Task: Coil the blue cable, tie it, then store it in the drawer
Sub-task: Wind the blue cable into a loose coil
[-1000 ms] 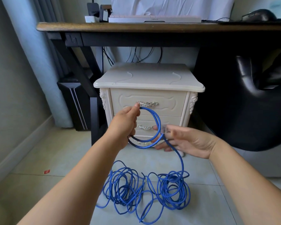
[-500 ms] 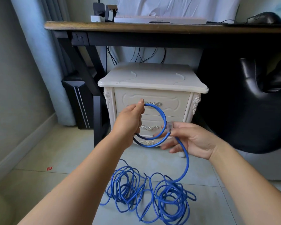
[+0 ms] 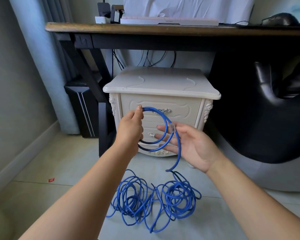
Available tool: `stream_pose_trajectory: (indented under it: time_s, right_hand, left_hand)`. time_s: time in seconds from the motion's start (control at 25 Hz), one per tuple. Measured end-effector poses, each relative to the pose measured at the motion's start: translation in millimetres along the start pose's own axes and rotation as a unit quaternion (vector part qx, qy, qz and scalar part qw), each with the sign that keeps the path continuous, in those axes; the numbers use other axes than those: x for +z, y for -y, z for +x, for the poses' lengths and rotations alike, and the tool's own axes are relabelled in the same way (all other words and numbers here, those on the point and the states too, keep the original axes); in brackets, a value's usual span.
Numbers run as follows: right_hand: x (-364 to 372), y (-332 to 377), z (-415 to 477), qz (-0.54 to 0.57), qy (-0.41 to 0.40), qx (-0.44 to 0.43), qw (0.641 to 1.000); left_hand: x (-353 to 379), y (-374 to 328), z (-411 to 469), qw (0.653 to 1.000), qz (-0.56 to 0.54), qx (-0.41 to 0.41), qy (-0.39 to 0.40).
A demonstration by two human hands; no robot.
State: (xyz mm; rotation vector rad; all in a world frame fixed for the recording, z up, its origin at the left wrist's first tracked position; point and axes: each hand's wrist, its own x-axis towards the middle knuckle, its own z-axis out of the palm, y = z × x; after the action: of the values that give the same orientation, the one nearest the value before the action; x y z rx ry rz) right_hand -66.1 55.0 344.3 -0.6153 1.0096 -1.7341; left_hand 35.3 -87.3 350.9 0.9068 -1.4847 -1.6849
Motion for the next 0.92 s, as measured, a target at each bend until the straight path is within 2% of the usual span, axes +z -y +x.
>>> stream_pose_trajectory:
  time_s: [0.12,0.24,0.44,0.64,0.84,0.92]
  right_hand:
    - [-2,1,-2,0.046,0.044,0.002,0.998]
    - [0,-2,0,0.019,0.004,-0.003,1.000]
    - [1,0,5,-0.008,-0.077,-0.006,0.997]
    - [2,3,11,-0.071,-0.147,-0.016,0.986]
    - [4,5,11,0.000,-0.152,-0.067,0.986]
    - [5,6,12,-0.035,-0.157,-0.093,0.983]
  left_hand:
    - [3,2,-1,0.999,-0.033,-0.032,-0.018]
    - [8,1,-6,0.997,-0.057,-0.051,-0.003]
    - [8,-3,-15,0.976,-0.174,-0.073,0.106]
    - [0,-1,-18,0.951,-0.202,-0.088,0.216]
    - [-6,0,-16,0.924,-0.242,-0.133,0.263]
    - [-7,-2,-16,0.921,-0.236,-0.144,0.276]
